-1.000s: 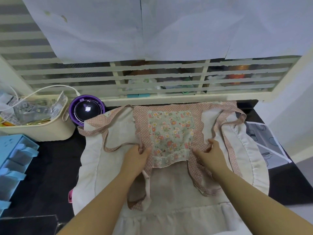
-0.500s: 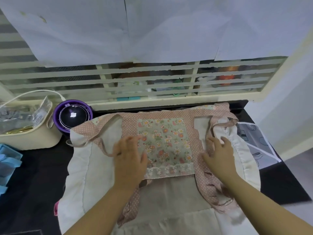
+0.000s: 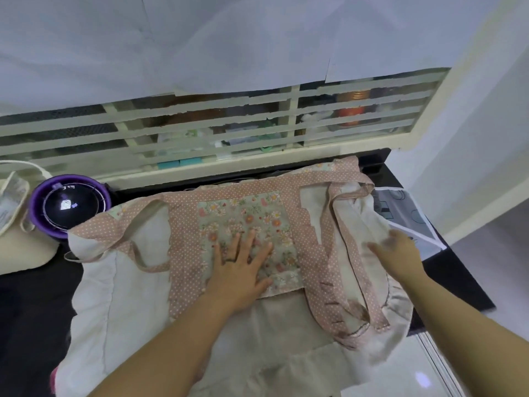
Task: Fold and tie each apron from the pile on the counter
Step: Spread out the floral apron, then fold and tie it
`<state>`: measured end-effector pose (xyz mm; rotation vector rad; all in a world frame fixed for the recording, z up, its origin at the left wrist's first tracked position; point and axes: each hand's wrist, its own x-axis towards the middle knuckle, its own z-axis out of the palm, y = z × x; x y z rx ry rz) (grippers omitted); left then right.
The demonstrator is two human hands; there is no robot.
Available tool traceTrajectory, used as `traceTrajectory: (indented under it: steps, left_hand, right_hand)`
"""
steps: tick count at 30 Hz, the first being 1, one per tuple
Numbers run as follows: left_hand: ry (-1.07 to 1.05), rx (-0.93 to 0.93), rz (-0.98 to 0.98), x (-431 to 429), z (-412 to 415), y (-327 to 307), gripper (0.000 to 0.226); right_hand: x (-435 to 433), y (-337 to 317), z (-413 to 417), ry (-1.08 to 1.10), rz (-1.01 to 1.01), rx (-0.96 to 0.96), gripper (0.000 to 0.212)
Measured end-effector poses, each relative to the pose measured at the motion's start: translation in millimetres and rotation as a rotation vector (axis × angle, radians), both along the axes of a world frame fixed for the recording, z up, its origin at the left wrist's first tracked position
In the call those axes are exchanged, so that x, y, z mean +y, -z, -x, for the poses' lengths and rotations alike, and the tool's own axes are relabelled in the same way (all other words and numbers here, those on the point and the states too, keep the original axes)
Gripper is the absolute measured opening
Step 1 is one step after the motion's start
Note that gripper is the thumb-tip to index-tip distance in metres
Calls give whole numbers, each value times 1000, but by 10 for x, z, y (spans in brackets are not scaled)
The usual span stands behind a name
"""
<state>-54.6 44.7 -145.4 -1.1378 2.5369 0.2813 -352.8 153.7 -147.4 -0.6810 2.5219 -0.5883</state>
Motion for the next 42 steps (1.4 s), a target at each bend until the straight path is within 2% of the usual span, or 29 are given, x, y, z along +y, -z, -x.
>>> traceTrajectory:
  steps: [3,4,8,11,13,15,17,19,20,23,26,29,30,32,35,37,39,42]
  left_hand:
    - [-15,-15,-14,-6,19,5,70]
    - [-19,-21,-25,-6,24,8,71]
    - [-31,-18,-47,-7,39,13,71]
    - [-32,-22,-49,-7,49,18,71]
    - [-29,-11,-45,-10,53,21,71]
    - [-37,-7,-52,-17,51,24,71]
    - [-39,-2,-50,-15,57,14,72]
    - [-43,-3,-52,-8,67,16,71]
    - [-48,-4,-60,-9,67,26,71]
    - [-86,9,-93,2,111,-4,72]
    - [-144,70,-167,32,262,-182,81]
    - [-542,397,-474,-83,466,-268,82]
    - [-599,456,-519,-131,525,-278,78]
    - [-450,396,-453,-157,677,-353,67]
    - [-41,187,-159,-132,866,-646,63]
    - [171,210,-48,-147,885,-700,47]
    - [215,315,-124,-182,732,-639,33]
    - [-22,582,-455,-141,298,-572,30]
  right_hand:
    - [-81,-25,138,115,34,-101,72]
    - [-106,-61,154,116,39,-112,68]
    - [-156,-185,153,2,80,-54,23]
    - [-175,-234,83,-87,105,48,34]
    - [-170,-285,21,-148,85,29,36]
    - [-172,-418,-71,-233,32,-96,28]
    - [-182,-611,-151,-215,38,-390,11]
    - [-200,-823,-204,-130,165,-721,27]
    - [-220,-929,-209,-112,263,-826,34]
    - [-236,-1420,-300,-230,503,-952,47]
    - [-227,-1878,-426,-439,637,-936,58]
    - [-254,-2138,-504,-488,709,-836,67]
    - [-266,-2188,-508,-481,731,-822,69]
    - [-273,-2294,-493,-447,770,-797,70]
    - [-296,-2383,-498,-474,763,-679,70]
    - [-329,-2385,-608,-532,714,-618,65]
    - [-376,-2306,-787,-648,642,-571,66]
    - [-457,-2129,-1138,-839,512,-514,74]
